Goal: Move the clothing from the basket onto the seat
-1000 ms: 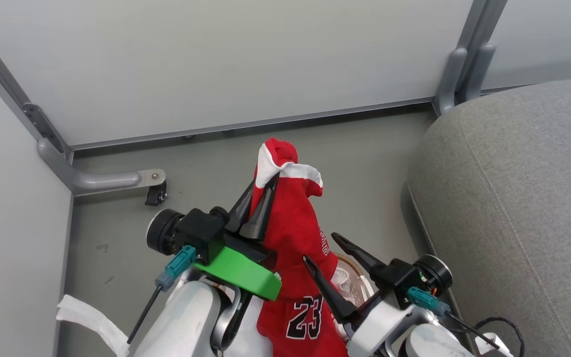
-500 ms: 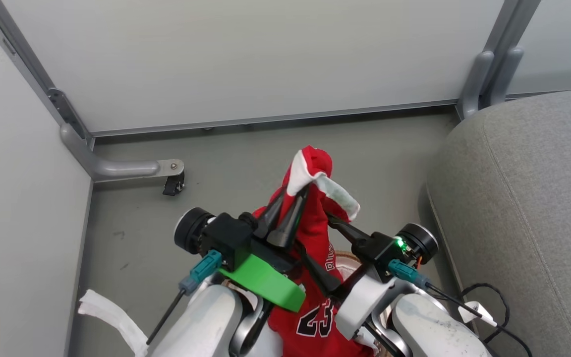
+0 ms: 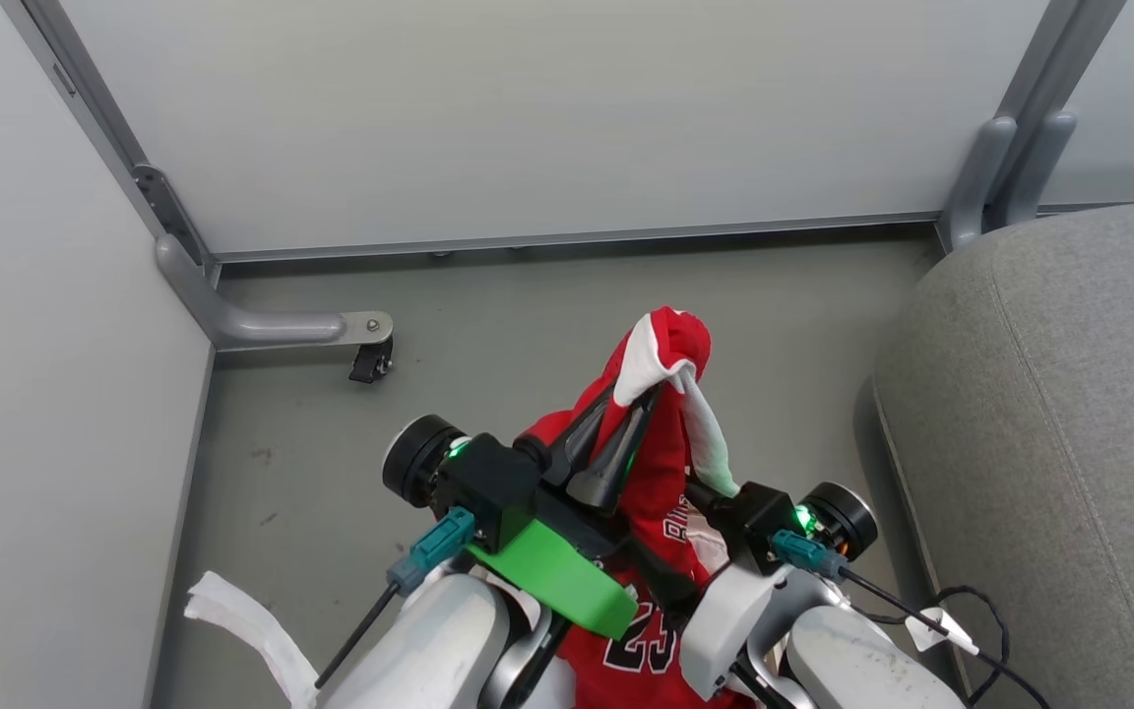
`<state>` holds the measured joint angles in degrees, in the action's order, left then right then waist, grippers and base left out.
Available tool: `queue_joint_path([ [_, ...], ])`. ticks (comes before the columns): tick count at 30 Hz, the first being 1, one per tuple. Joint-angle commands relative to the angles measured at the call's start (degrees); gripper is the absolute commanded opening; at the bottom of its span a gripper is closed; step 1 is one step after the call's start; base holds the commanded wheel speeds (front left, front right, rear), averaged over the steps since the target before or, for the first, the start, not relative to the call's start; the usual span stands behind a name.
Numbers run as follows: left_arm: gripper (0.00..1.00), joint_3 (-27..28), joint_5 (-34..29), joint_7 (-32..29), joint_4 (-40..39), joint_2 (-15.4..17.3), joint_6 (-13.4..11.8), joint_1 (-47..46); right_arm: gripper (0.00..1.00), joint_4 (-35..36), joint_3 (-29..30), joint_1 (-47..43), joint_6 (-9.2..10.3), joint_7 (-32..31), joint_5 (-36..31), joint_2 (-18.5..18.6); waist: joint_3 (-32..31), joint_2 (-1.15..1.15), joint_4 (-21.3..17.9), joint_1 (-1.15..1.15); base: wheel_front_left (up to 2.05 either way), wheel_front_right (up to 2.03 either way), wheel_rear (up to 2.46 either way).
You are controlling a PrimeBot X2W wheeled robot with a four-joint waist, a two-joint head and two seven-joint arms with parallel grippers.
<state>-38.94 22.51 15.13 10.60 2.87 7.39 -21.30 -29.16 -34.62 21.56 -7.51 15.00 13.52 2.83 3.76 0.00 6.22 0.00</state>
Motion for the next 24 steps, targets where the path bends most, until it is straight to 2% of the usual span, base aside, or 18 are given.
queue_joint_path([
  [1, 0.0, 0.0, 0.35, 0.04, -0.18, 0.06, 0.16, -1.2, 0.44, -0.69, -0.13, -0.91, 0.04, 0.27, 0.64, 0.19, 0.06, 0.0, 0.24, 0.0, 0.0, 0.0, 0.0],
  [2, 0.0, -0.03, 0.4, 0.04, -0.16, 0.06, 0.16, -1.19, 0.34, -1.14, -0.2, -0.97, 0.04, 0.27, 0.88, 0.2, 0.11, 0.0, 0.34, 0.0, 0.0, 0.0, 0.0],
  [3, 0.0, 0.0, 0.42, 0.04, -0.11, 0.06, 0.16, -1.12, 0.14, -1.54, -0.39, -1.02, 0.04, 0.27, 1.09, 0.19, 0.16, 0.0, 0.41, 0.0, 0.0, 0.0, 0.0],
  [4, 0.0, 0.09, 0.51, 0.04, -0.07, 0.06, 0.16, -1.09, 0.0, -1.92, -0.54, -1.1, 0.04, 0.27, 1.41, 0.19, 0.26, 0.0, 0.47, 0.0, 0.0, 0.0, 0.0],
  [23, 0.0, 1.24, 0.26, 0.03, 0.61, 0.05, 0.16, -0.98, 0.0, -1.32, -0.31, -1.03, 0.04, 0.27, 3.08, 0.19, 1.1, 0.0, -0.3, 0.0, 0.0, 0.0, 0.0],
  [24, 0.22, 1.58, 0.33, 0.03, 0.54, 0.06, 0.16, -0.89, 0.0, -1.26, -0.22, -0.99, 0.04, 0.27, 3.08, 0.19, 1.19, 0.0, -0.39, 0.0, 0.0, 0.0, 0.0],
])
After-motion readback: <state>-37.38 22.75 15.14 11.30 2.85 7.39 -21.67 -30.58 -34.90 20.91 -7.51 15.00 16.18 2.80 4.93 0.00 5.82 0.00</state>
